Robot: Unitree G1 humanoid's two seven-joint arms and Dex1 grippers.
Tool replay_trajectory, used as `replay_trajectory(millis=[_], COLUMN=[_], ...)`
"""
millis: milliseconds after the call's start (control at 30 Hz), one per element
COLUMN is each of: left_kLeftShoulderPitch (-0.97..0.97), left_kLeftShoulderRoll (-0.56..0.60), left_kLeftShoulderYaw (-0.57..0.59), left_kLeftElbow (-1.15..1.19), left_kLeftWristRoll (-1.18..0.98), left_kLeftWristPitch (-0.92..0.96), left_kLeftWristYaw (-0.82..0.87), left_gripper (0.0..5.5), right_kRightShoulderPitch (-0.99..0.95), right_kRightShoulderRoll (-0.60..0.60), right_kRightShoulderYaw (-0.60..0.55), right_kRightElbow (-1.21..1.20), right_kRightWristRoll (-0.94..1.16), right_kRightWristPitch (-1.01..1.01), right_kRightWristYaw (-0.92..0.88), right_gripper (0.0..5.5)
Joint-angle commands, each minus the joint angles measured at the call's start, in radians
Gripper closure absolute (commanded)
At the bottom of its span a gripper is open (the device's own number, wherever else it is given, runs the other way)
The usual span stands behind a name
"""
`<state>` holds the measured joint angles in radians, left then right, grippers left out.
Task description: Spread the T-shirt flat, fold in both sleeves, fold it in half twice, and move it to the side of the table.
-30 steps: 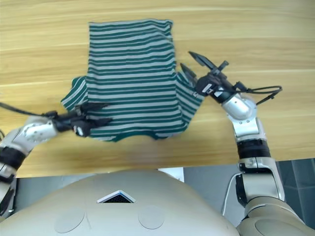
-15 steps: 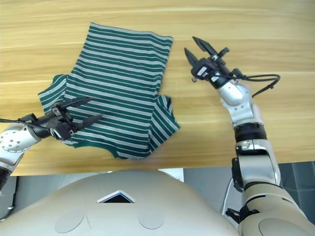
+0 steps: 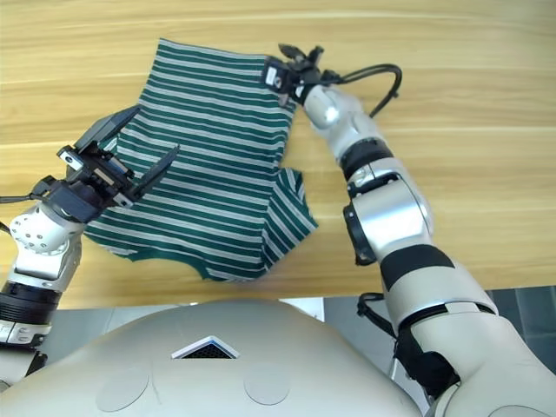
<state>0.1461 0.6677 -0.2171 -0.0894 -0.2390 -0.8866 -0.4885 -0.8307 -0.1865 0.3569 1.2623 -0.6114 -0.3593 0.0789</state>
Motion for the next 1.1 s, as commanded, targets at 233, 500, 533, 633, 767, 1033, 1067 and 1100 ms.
replay_trajectory(millis=[233,500,533,633,767,1033,1067,1100], left_kLeftShoulderPitch=[-0.029,-0.085,-0.091,-0.092,-0.083,-0.198,-0.228,-0.255], left_kLeftShoulderRoll=[-0.084,-0.187,-0.200,-0.231,-0.262,-0.277,-0.283,-0.287], left_kLeftShoulderYaw=[-0.021,-0.026,-0.029,-0.043,-0.046,0.101,0.127,0.149], left_kLeftElbow=[0.044,0.145,0.163,0.205,0.229,0.326,0.343,0.361], left_kLeftWristRoll=[0.024,0.033,0.032,0.027,0.015,0.106,0.108,0.109], left_kLeftWristPitch=[0.016,0.008,0.002,-0.014,-0.019,-0.005,0.004,0.011], left_kLeftWristYaw=[-0.076,-0.102,-0.108,-0.126,-0.132,-0.031,-0.007,0.012], left_gripper=[2.76,2.76,2.76,2.76,2.76,2.76,2.76,2.76], right_kRightShoulderPitch=[0.017,-0.129,-0.147,-0.196,-0.234,0.503,0.671,0.795], right_kRightShoulderRoll=[-0.003,0.055,0.056,0.050,0.074,-0.133,-0.209,-0.269], right_kRightShoulderYaw=[-0.168,-0.203,-0.208,-0.242,-0.327,-0.095,-0.091,-0.102], right_kRightElbow=[0.083,0.117,0.121,0.126,0.118,-0.378,-0.591,-0.766], right_kRightWristRoll=[0.237,0.233,0.229,0.237,0.295,0.245,0.292,0.330], right_kRightWristPitch=[0.166,0.333,0.351,0.385,0.320,-0.364,-0.393,-0.398], right_kRightWristYaw=[0.225,-0.023,-0.038,-0.089,-0.115,0.188,0.246,0.286], right_gripper=[3.76,3.76,3.76,3.76,3.76,3.76,3.76,3.76])
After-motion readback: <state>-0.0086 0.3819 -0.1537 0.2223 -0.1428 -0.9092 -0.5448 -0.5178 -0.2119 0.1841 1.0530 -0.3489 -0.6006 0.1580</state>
